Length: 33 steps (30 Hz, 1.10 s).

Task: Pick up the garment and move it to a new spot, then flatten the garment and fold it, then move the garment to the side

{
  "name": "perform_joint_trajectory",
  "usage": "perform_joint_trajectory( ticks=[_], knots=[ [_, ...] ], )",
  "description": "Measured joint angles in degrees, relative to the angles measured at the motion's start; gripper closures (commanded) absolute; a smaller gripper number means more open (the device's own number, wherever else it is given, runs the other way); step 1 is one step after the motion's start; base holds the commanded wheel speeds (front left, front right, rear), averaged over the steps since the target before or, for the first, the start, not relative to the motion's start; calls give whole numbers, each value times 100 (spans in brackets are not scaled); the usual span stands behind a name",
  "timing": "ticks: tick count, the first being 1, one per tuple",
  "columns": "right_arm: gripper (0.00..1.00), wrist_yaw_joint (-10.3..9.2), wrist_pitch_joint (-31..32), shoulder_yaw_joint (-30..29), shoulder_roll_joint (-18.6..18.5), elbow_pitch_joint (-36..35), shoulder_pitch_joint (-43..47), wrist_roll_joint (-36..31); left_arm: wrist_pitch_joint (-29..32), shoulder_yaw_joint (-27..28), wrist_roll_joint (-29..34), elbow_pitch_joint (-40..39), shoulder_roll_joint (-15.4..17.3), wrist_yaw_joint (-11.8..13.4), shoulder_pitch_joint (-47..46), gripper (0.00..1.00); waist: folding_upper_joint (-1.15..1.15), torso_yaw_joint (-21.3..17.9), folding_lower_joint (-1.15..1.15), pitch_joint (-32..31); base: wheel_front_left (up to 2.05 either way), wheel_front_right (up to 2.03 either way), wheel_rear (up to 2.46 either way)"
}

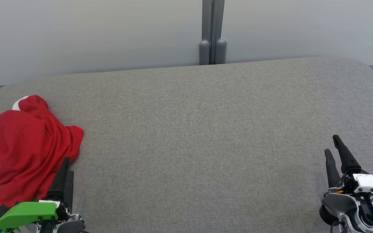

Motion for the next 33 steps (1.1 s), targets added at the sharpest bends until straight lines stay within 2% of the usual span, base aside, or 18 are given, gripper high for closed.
perform_joint_trajectory(
  ticks=[7,14,23,33],
  knots=[
    [0,1,-110,104,-9,-7,2,-137,-82,-85,-23,-12,0,-1,-3,0,0,2,0,3,0,0,0],
    [0,4,-312,355,-158,-70,1,-635,-285,-223,149,-27,35,-4,-3,0,0,1,0,10,0,0,0],
    [0,-8,-512,754,-442,-197,-20,-1771,-497,-471,831,-37,174,-11,-3,0,0,7,0,26,0,0,0],
    [0,-272,-712,1125,-528,-357,-90,-2948,-709,-506,1905,-125,287,-45,-9,0,0,26,0,40,0,0,0]
  ],
)
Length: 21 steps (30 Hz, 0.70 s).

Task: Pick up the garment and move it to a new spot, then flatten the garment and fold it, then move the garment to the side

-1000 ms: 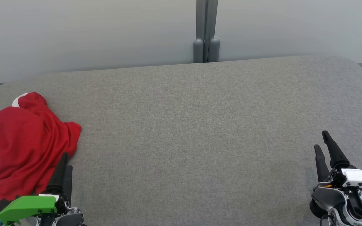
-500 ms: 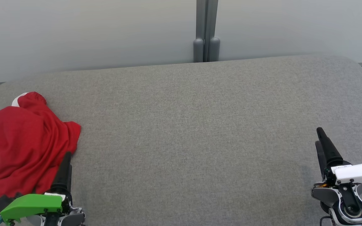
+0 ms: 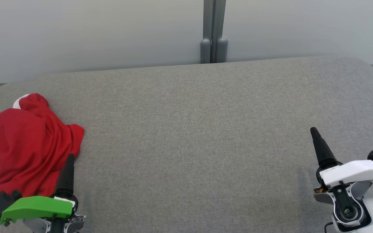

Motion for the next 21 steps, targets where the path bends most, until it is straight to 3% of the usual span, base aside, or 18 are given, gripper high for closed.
perform_joint_trajectory(
  ticks=[21],
  knots=[
    [0,-286,-423,636,-160,-16,37,-1764,-425,-320,2234,-136,58,178,35,0,0,21,0,-8,0,0,0]
  ],
)
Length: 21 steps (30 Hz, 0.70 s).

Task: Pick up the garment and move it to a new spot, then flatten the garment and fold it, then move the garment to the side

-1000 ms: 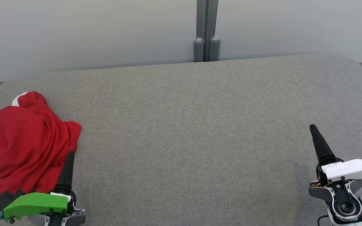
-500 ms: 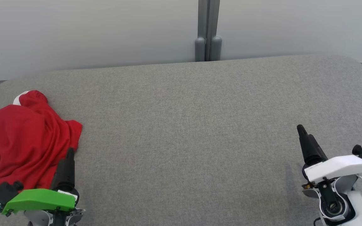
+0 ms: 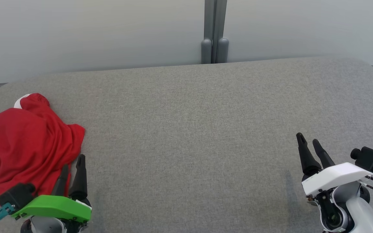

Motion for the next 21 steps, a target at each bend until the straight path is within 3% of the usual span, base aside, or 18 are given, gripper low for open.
perform_joint_trajectory(
  ticks=[21],
  knots=[
    [0,-243,-427,386,-171,-10,123,-1660,-414,-149,1964,-166,3,88,214,0,0,-7,0,11,0,0,0]
  ],
)
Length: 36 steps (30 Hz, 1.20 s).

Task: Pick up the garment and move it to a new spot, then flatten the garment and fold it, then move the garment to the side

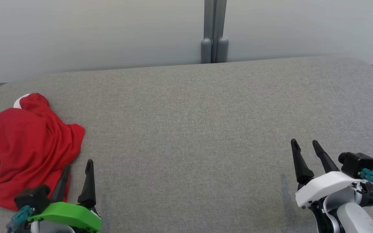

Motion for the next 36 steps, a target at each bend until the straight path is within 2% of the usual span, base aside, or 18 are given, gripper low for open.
perform_joint_trajectory(
  ticks=[11,24,32,36],
  knots=[
    [0,9,-224,12,-134,-87,184,-547,-226,0,892,-32,4,0,107,0,0,-18,0,5,0,0,0],
    [0,99,-476,-70,-316,-213,235,-1521,-485,23,1898,-62,1,-34,231,0,0,-66,0,35,0,0,0],
    [0,159,-532,-357,-250,-231,262,-1586,-525,167,1986,65,-22,-89,246,0,0,-107,0,52,0,0,0],
    [0,257,-532,-425,-225,-221,262,-1586,-524,210,1986,99,-34,-123,246,0,0,-109,0,52,0,0,0]
  ],
)
